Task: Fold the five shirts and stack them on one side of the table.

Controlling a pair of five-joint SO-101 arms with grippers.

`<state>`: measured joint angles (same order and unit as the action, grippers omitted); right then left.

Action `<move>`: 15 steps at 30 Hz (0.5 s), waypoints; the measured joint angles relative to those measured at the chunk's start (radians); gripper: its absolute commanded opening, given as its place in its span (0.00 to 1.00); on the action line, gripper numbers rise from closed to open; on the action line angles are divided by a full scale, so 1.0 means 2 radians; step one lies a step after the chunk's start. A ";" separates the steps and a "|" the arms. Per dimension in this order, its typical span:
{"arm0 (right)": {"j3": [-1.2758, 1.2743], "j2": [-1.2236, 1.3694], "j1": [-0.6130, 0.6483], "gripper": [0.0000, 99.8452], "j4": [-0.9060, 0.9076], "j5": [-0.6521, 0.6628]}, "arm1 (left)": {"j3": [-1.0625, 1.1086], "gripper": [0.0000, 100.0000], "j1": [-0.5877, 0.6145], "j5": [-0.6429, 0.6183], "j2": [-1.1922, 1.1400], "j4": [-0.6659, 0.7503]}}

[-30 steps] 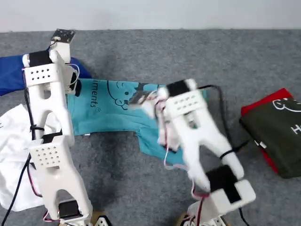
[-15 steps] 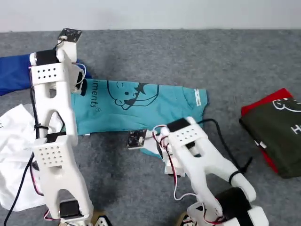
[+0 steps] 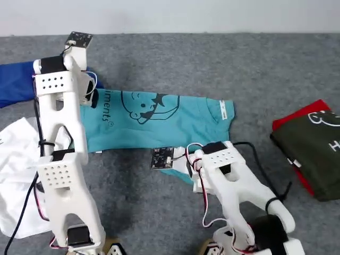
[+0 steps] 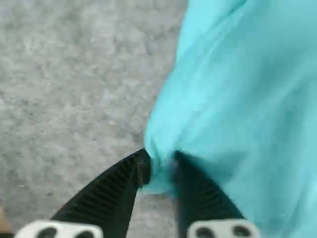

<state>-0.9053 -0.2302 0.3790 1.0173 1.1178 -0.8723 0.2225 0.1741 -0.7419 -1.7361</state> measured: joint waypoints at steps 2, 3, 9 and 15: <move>0.000 0.000 0.001 0.02 0.000 0.000 | 0.000 0.14 0.000 0.000 0.000 0.000; 0.000 0.000 0.001 0.02 0.000 0.000 | 0.000 0.14 0.000 0.000 0.000 0.000; 0.029 -0.002 -0.002 0.02 0.015 -0.008 | 0.000 0.14 0.000 0.000 0.000 0.000; 0.091 -0.026 -0.004 0.02 0.013 -0.025 | 0.000 0.14 0.000 0.000 0.000 0.000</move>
<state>-0.7242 -0.2823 0.3713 1.0434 1.0687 -0.8723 0.2225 0.1741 -0.7419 -1.7361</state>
